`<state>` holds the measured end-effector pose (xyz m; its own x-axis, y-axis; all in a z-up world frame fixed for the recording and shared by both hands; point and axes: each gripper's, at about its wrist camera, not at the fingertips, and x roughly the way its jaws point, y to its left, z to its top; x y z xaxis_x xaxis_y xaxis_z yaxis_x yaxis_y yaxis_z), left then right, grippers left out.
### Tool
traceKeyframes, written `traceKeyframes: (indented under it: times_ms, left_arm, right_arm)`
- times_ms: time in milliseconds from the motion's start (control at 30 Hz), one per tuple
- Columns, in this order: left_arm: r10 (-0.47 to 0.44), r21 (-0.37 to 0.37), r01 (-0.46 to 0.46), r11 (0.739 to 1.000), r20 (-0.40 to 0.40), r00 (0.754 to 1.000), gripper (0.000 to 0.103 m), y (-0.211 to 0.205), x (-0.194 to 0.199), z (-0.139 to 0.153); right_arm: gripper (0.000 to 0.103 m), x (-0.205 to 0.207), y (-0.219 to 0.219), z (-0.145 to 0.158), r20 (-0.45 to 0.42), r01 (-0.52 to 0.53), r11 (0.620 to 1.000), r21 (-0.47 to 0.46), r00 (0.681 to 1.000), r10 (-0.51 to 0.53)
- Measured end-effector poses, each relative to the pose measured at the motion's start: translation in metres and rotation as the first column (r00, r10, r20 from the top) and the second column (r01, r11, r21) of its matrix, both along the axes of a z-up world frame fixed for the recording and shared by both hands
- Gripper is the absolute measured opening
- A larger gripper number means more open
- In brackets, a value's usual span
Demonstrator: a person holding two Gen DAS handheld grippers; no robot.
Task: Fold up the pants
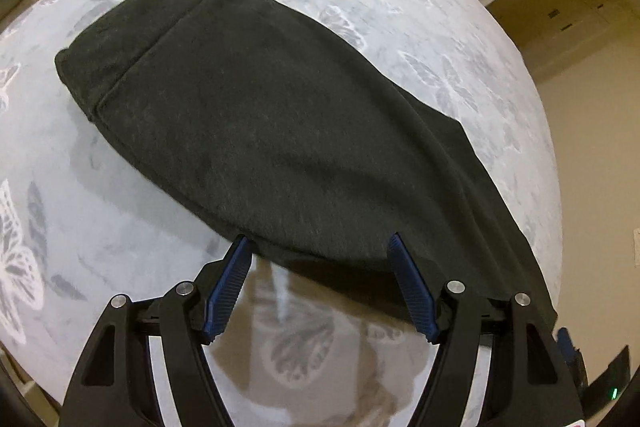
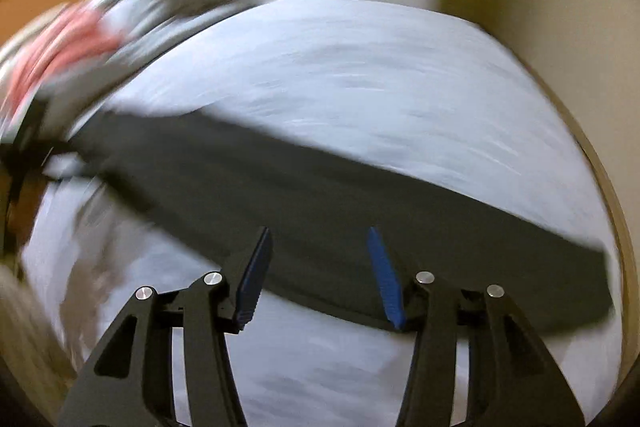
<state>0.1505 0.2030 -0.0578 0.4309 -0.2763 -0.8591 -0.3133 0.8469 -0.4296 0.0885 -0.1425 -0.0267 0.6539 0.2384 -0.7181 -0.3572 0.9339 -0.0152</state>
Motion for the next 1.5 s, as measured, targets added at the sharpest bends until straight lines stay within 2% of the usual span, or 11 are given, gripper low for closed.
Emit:
traceKeyframes:
  times_ms: [200,533,633,667,767,867,1067,1133,1200,1267,1500]
  left_arm:
    - [0.029,-0.039,-0.029,0.999,0.001,1.000,0.068,0.006,0.009,-0.002]
    - [0.007,-0.072,-0.007,0.997,0.000,1.000,0.067,-0.002,0.012,-0.003]
    - [0.015,-0.051,-0.015,0.999,-0.011,1.000,0.040,-0.001,0.015,-0.007]
    - [0.008,-0.037,-0.009,0.999,-0.015,1.000,0.017,-0.001,0.017,-0.008]
    - [0.015,-0.067,-0.015,0.998,0.002,1.000,0.004,0.007,0.010,-0.003]
    - [-0.014,-0.033,0.016,0.999,0.065,0.998,0.005,0.013,-0.005,0.017]
    - [-0.027,-0.079,0.026,0.997,-0.011,1.000,0.012,0.027,-0.004,-0.007]
    - [0.005,-0.080,0.005,0.997,0.122,0.992,0.014,0.047,-0.015,0.024]
    - [0.063,-0.034,-0.057,0.998,0.231,0.971,0.061,0.073,-0.027,0.050]
    - [0.154,-0.015,-0.156,0.988,0.270,0.950,0.068,0.105,-0.035,0.056]
    - [0.279,-0.243,-0.265,0.933,0.027,0.960,0.068,0.145,-0.020,-0.017]
  right_arm:
    - [0.045,0.012,0.083,-0.044,-0.059,-0.176,0.982,-0.071,0.983,0.172]
    - [0.032,0.033,0.087,-0.069,-0.095,-0.170,0.985,0.032,0.980,0.172]
    - [0.018,0.032,0.091,-0.073,-0.096,-0.163,0.987,0.003,0.982,0.162]
    - [0.008,0.030,0.090,-0.071,-0.099,-0.162,0.987,0.007,0.982,0.161]
    - [0.003,0.018,0.090,-0.051,-0.074,-0.204,0.978,0.041,0.976,0.207]
    - [0.004,-0.001,0.091,-0.039,-0.061,-0.277,0.961,0.014,0.959,0.278]
    - [0.015,-0.002,0.088,-0.055,-0.119,-0.234,0.972,-0.036,0.966,0.228]
    - [0.057,-0.007,0.082,-0.042,-0.087,-0.209,0.977,-0.031,0.975,0.206]
    - [0.069,-0.019,0.061,-0.017,-0.009,-0.137,0.991,0.008,0.990,0.137]
    - [0.069,-0.024,0.042,-0.006,0.010,-0.087,0.996,0.025,0.996,0.087]
    - [0.069,-0.012,-0.016,-0.011,-0.086,0.146,0.986,0.075,0.986,-0.140]
